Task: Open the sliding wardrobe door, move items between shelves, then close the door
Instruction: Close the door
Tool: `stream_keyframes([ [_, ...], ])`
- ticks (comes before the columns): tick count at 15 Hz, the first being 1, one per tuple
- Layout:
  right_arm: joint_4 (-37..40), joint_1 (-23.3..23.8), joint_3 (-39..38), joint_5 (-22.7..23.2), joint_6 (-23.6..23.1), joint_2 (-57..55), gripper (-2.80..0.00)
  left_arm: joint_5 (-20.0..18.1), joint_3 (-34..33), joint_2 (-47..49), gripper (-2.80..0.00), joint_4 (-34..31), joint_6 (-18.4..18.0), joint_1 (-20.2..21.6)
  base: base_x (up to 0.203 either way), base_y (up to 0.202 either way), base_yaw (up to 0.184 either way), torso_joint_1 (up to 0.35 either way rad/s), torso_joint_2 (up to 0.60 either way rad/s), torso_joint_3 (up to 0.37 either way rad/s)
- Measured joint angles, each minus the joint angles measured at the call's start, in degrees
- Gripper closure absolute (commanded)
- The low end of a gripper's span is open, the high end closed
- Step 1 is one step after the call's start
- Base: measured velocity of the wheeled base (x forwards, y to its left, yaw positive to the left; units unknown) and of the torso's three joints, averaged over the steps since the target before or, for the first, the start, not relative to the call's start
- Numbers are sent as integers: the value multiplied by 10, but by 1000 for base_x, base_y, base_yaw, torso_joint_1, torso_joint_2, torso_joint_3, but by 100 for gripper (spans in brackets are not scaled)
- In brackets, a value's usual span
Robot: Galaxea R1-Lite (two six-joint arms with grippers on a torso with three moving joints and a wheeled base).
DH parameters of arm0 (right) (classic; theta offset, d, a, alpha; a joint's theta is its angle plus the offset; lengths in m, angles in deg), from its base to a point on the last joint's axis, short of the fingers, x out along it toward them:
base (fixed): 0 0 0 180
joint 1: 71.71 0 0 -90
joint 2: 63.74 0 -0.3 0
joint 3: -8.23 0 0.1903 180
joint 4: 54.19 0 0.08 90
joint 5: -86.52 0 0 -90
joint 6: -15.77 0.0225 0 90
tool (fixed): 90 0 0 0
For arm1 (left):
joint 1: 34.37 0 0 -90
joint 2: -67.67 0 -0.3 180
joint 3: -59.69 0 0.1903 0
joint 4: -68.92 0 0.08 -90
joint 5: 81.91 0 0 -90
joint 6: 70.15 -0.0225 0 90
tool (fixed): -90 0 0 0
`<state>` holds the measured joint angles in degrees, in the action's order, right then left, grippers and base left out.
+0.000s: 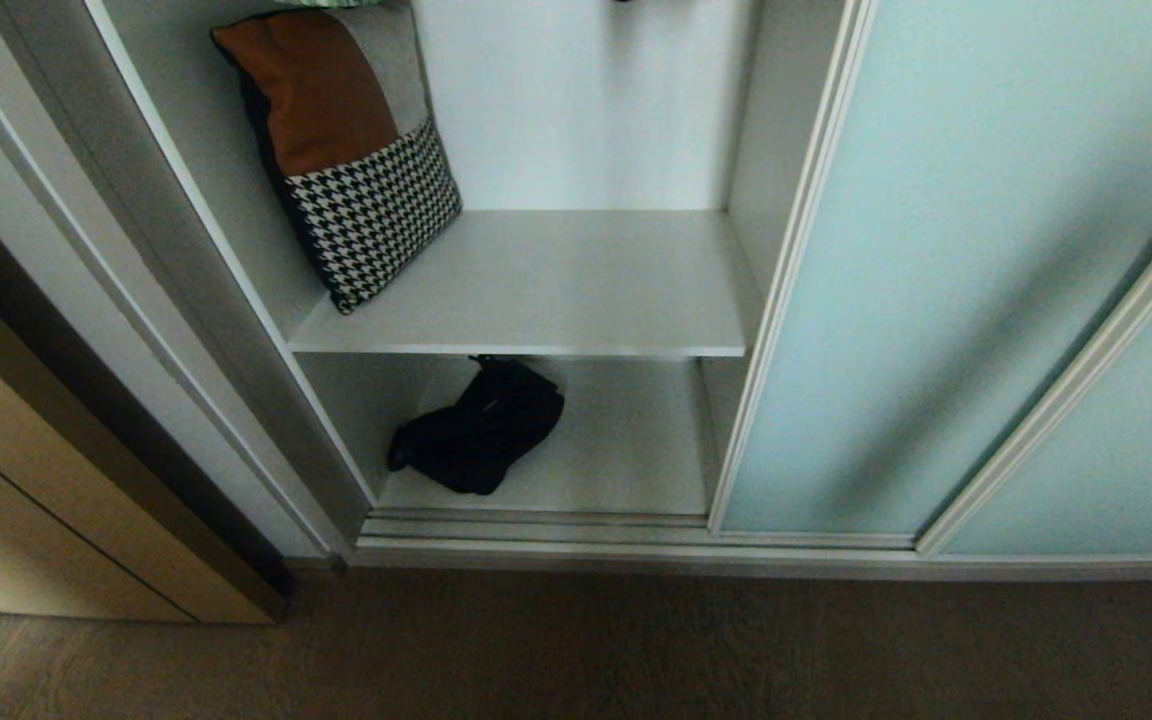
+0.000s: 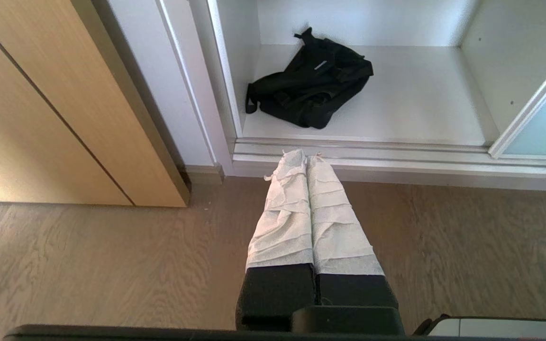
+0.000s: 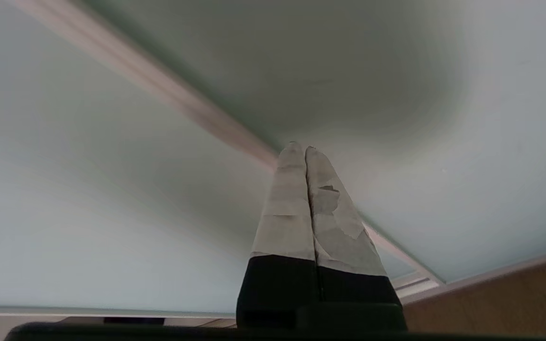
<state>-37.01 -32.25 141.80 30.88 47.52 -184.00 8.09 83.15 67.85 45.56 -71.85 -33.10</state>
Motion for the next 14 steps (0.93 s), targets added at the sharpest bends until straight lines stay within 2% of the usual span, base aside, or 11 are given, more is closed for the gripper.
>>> stream_keyframes([
  [7, -55, 0, 2, 0, 1, -45, 0, 0, 0, 0, 0, 0, 0, 0, 0, 0, 0, 0, 0, 0],
  [10, -80, -2, 3, 1, 31, -56, 0, 0, 0, 0, 0, 0, 0, 0, 0, 0, 0, 0, 0, 0],
  [14, -123, -11, 3, -14, 36, -74, 0, 0, 0, 0, 0, 0, 0, 0, 0, 0, 0, 0, 0, 0],
])
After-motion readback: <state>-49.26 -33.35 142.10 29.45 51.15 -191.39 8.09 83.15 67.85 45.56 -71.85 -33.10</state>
